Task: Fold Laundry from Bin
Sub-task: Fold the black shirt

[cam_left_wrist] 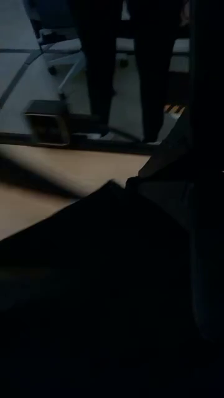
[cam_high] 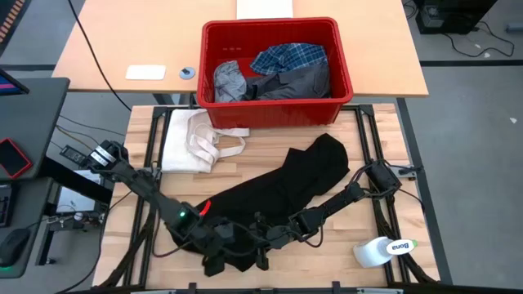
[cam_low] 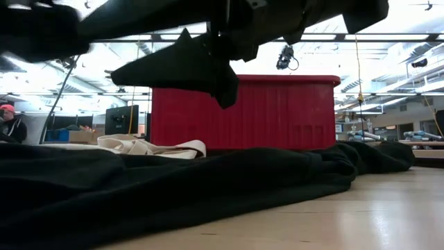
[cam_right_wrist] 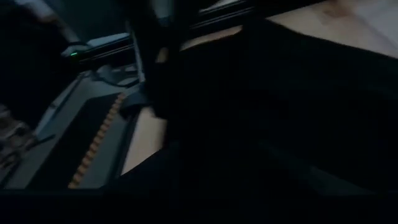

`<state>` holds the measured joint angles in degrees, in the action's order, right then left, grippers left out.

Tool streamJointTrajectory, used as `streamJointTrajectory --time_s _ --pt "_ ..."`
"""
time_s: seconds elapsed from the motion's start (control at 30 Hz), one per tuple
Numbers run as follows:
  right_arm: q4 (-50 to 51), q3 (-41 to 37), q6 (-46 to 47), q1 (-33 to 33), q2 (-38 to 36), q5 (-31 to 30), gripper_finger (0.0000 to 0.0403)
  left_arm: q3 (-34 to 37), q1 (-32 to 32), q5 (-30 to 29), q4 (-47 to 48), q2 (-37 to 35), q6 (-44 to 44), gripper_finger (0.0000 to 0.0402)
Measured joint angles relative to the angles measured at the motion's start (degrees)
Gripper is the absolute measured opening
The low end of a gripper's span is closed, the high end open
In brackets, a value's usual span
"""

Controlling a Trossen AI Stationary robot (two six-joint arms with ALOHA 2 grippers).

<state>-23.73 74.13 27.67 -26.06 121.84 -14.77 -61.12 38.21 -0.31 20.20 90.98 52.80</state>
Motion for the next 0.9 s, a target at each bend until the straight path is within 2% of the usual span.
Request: streamJointTrajectory --time_s 0.17,0.37,0.5,0.6,0.7,0.8,0.9 --pt "0.7 0.0 -0.6 0.8 0.0 -4.1 0.0209 0.0 5.6 -1.2 2.0 0.0 7.2 0.0005" --pt "2.9 0.0 -3.3 4.6 0.0 -7.6 0.0207 0.0 12.8 -8.4 2.5 0.0 15.2 0.0006" --pt "3.4 0.0 -5.0 8.3 0.0 -4.7 0.0207 0.0 14.8 -12.5 2.6 0.0 17.4 0.0006" --pt "7.3 1.5 -5.7 11.1 0.0 -1.2 0.0207 0.0 15.1 -13.0 2.7 0.0 17.8 0.0006" --pt "19.0 9.0 -9.0 13.1 0.3 3.7 0.0205 0.0 14.8 -13.6 2.7 0.0 17.2 0.0006" --pt "30.7 18.3 -12.7 13.9 2.2 4.4 0.0204 0.0 14.3 -14.0 2.8 0.0 15.8 0.0007" --pt "34.4 22.6 -12.6 14.5 5.3 8.7 0.0204 0.0 14.0 -14.2 3.4 0.0 15.5 0.0007"
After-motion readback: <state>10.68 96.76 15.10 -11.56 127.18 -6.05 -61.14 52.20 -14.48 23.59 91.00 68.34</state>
